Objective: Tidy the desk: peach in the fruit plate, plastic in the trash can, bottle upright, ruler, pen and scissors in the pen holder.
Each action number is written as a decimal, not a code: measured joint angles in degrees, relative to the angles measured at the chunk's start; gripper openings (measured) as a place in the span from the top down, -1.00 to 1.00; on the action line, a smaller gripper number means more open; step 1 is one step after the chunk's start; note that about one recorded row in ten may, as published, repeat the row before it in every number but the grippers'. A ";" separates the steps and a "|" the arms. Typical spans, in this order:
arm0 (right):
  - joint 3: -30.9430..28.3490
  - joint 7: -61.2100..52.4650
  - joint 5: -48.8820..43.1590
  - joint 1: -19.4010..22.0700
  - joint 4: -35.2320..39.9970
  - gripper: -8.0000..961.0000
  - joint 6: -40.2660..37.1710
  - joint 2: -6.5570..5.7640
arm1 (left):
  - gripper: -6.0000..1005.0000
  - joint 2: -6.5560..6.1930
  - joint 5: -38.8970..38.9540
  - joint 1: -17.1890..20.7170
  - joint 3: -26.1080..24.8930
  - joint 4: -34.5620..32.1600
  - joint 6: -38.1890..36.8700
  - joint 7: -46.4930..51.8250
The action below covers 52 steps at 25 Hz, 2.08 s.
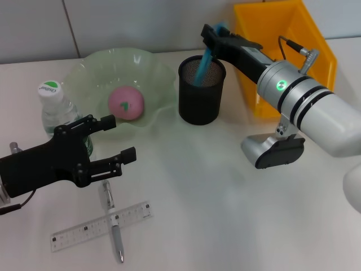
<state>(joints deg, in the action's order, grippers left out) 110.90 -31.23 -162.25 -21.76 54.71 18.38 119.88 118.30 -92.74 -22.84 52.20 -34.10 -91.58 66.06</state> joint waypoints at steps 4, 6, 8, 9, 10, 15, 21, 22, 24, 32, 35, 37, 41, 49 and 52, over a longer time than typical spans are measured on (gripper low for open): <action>1.33 1.88 3.02 -0.79 -1.31 0.10 2.20 0.01 | -0.60 0.06 0.10 -0.09 0.00 0.00 0.00 -0.85; 1.97 2.39 4.32 -1.48 -2.37 -0.06 3.61 0.00 | -0.60 0.18 0.36 0.10 -0.03 0.02 0.02 -1.99; 2.38 2.42 4.66 -1.87 -2.94 -0.11 4.37 -0.07 | -0.60 0.26 0.47 0.18 -0.10 0.41 0.15 -3.00; 2.41 2.42 4.72 -1.90 -2.94 -0.14 4.53 -0.09 | -0.60 0.26 0.47 0.18 -0.10 0.46 0.15 -3.06; 2.28 2.35 4.89 -1.99 -2.78 -0.17 5.08 -0.11 | -0.60 0.27 0.48 0.18 -0.10 0.75 0.21 -3.33; 1.68 -0.97 5.69 -2.28 -2.62 -0.16 9.74 -0.27 | -0.60 0.26 0.92 0.13 -0.08 1.96 0.26 -4.20; 1.78 -6.85 5.91 -2.24 -3.10 -0.16 17.75 -0.26 | -0.59 0.21 0.97 0.10 0.05 2.26 -0.07 -4.45; 2.02 -8.45 5.91 -2.13 -3.26 -0.16 19.73 -0.21 | -0.59 0.21 0.98 0.11 0.02 2.28 -0.18 -4.59; 2.64 -13.15 6.02 -1.81 -3.23 -0.16 23.33 -0.07 | -0.59 0.23 1.02 0.12 0.01 2.67 -0.26 -5.46; 8.81 -32.83 21.34 -1.55 0.71 -0.16 36.12 -0.01 | -0.59 0.31 1.27 0.13 0.01 3.94 -1.13 -8.31; 9.71 -45.85 27.32 -1.61 2.37 -0.16 39.54 0.00 | -0.59 0.35 1.64 0.08 0.00 4.99 -2.43 -10.26; 9.83 -49.85 28.84 -1.51 3.23 -0.16 40.09 0.00 | -0.59 0.34 1.89 0.14 -0.03 5.05 -3.07 -10.49; 11.82 -76.53 32.60 -0.33 6.23 -0.16 39.11 -0.37 | -0.59 -0.01 2.75 0.28 -0.79 4.60 -5.21 -9.71; 10.55 -119.61 27.66 0.21 7.99 -0.15 23.30 -1.28 | -0.59 -0.17 3.60 0.09 -5.99 3.45 -8.36 -6.72; 9.47 -134.45 21.98 2.12 10.90 -0.15 15.73 -2.74 | -0.59 -0.30 3.60 0.28 -6.03 2.92 -8.63 -6.68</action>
<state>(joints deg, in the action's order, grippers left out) 120.37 -165.68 -140.27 -19.64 65.61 34.11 117.14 118.00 -89.14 -22.56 46.17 -31.18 -100.20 59.38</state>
